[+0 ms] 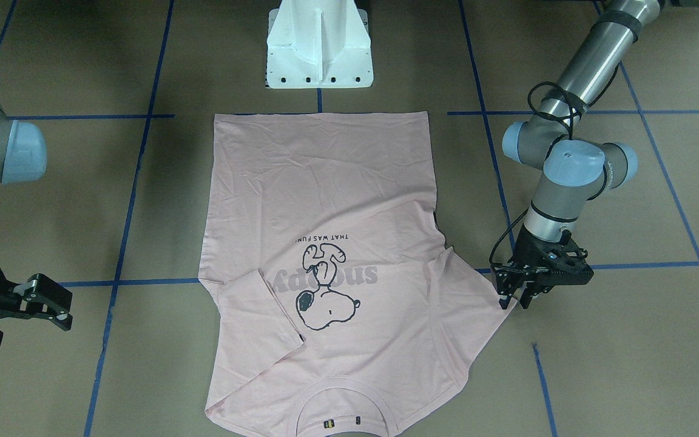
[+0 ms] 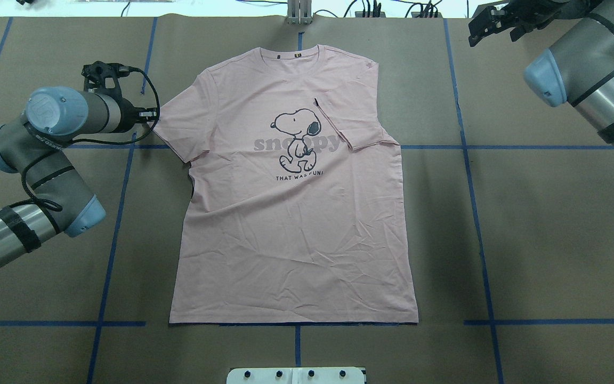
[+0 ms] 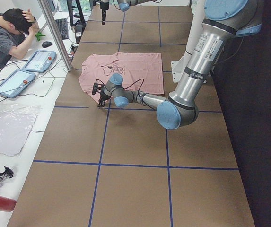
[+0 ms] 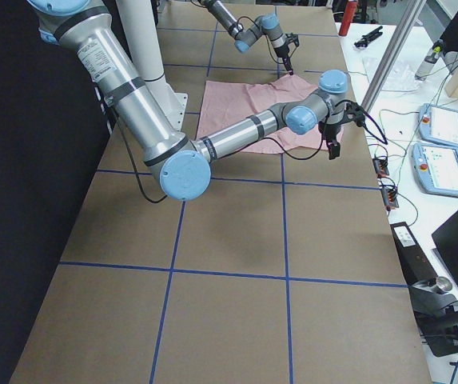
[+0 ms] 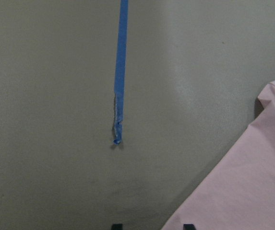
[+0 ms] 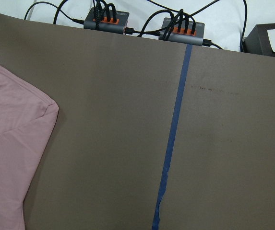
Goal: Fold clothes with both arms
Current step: 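Fold the sleeve nearest the left gripper inward onto the shirt body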
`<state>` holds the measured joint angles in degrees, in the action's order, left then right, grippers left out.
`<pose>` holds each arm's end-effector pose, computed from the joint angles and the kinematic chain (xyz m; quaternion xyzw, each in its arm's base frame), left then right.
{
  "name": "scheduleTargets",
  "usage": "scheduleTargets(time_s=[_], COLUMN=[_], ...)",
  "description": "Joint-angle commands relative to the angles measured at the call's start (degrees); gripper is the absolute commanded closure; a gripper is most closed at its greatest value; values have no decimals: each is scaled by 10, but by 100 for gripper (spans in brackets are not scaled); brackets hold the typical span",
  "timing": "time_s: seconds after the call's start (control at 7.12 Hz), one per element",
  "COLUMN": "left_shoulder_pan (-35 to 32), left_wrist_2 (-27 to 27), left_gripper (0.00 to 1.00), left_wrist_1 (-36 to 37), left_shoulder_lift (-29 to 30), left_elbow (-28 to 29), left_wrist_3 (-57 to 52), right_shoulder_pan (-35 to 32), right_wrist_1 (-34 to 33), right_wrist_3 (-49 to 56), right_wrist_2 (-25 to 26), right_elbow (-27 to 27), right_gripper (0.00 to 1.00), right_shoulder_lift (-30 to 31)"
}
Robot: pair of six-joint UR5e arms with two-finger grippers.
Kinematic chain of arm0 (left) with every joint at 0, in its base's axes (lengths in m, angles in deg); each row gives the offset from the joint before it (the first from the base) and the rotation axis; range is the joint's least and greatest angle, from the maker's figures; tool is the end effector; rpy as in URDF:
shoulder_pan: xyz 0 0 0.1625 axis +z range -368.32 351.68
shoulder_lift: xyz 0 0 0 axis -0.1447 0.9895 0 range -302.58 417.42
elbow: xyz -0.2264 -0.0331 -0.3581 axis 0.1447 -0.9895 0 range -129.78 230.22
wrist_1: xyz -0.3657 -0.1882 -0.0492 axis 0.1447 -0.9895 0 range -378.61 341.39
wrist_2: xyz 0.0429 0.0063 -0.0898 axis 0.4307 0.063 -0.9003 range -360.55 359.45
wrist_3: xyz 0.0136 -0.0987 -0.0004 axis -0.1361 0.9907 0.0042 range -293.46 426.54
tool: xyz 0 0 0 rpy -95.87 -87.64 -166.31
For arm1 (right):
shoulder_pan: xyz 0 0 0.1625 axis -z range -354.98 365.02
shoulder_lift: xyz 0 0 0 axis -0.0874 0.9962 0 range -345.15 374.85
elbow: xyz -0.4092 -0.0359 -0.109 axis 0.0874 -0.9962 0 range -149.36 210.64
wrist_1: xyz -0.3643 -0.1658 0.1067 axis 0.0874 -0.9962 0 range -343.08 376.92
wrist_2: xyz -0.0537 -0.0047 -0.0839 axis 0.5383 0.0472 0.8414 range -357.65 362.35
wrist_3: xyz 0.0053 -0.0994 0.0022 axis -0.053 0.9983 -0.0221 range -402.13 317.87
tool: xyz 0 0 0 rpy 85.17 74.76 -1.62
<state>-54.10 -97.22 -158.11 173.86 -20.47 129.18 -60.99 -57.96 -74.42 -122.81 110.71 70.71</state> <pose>0.4120 -0.5978 0.4655 0.2411 0.4108 -0.1134 0.8719 -0.2254 -0.6933 0.3531 0.1487 -0.4021 -0.0364 0.9027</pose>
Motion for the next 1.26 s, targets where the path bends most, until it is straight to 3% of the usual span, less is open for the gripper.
scheduleTargets(time_s=[0.0, 0.14, 0.56, 0.84, 0.98, 1.12], left_shoulder_pan=[6, 6, -7, -23, -23, -22], left_wrist_2=[0, 0, -5, -24, -26, -27], left_gripper=[95, 100, 100, 100, 100, 100], left_wrist_1=[-1, -1, 7, 17, 55, 156], left_shoulder_lift=[0, 0, -5, 2, 19, 45], left_elbow=[-1, -2, -27, -30, -54, -107], left_wrist_3=[-1, -1, -90, -91, -84, -80], right_shoulder_pan=[0, 0, 0, 0, 0, 0], right_wrist_1=[0, 0, 0, 1, 1, 0], right_wrist_3=[-1, -1, -3, -4, -4, -4], right_wrist_2=[0, 0, 0, 1, 1, 3], right_elbow=[0, 0, 1, 1, 1, 1], right_gripper=[0, 0, 0, 0, 0, 0], right_shoulder_lift=[1, 0, 1, 1, 1, 1])
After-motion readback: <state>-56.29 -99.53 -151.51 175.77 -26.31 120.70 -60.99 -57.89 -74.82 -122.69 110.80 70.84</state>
